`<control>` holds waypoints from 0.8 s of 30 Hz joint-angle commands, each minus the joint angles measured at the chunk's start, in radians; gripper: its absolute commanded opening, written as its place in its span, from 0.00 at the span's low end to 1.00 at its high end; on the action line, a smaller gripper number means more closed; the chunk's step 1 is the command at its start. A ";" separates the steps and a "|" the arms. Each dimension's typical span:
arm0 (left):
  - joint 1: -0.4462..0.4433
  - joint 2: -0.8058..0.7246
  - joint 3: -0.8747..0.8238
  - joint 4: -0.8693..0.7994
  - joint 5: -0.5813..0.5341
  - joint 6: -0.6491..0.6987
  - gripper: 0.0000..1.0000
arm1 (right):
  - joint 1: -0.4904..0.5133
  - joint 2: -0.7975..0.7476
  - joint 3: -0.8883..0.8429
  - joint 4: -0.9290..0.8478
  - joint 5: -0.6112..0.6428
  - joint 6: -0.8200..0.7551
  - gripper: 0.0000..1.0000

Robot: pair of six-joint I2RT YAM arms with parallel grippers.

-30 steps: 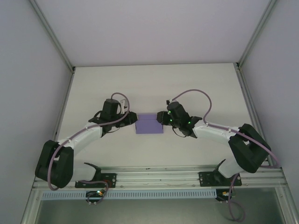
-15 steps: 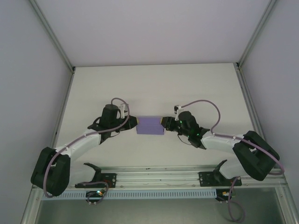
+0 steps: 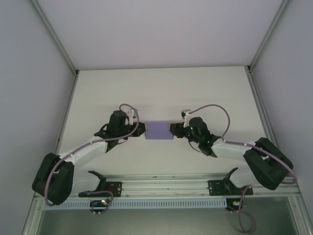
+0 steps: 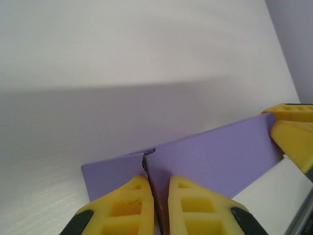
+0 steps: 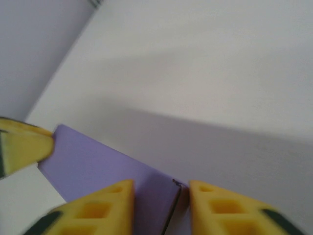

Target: Assemble paper box

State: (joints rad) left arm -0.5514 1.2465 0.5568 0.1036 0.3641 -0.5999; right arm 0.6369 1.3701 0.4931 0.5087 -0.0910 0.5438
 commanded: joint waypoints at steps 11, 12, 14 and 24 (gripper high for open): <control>-0.019 0.065 0.028 -0.313 -0.079 0.107 0.13 | 0.002 -0.049 0.360 -0.652 -0.282 -0.866 1.00; -0.020 0.065 0.035 -0.313 -0.079 0.109 0.14 | 0.002 -0.023 0.394 -0.704 -0.320 -0.931 1.00; -0.019 0.065 0.048 -0.316 -0.079 0.116 0.18 | 0.003 0.032 0.464 -0.804 -0.370 -1.066 1.00; -0.012 0.092 0.109 -0.332 -0.072 0.142 0.24 | -0.005 0.363 0.733 -1.011 -0.328 -1.287 1.00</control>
State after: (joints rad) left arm -0.5632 1.2957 0.6827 -0.0601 0.3401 -0.4965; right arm 0.6369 1.6703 1.1748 -0.3542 -0.3893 -0.6167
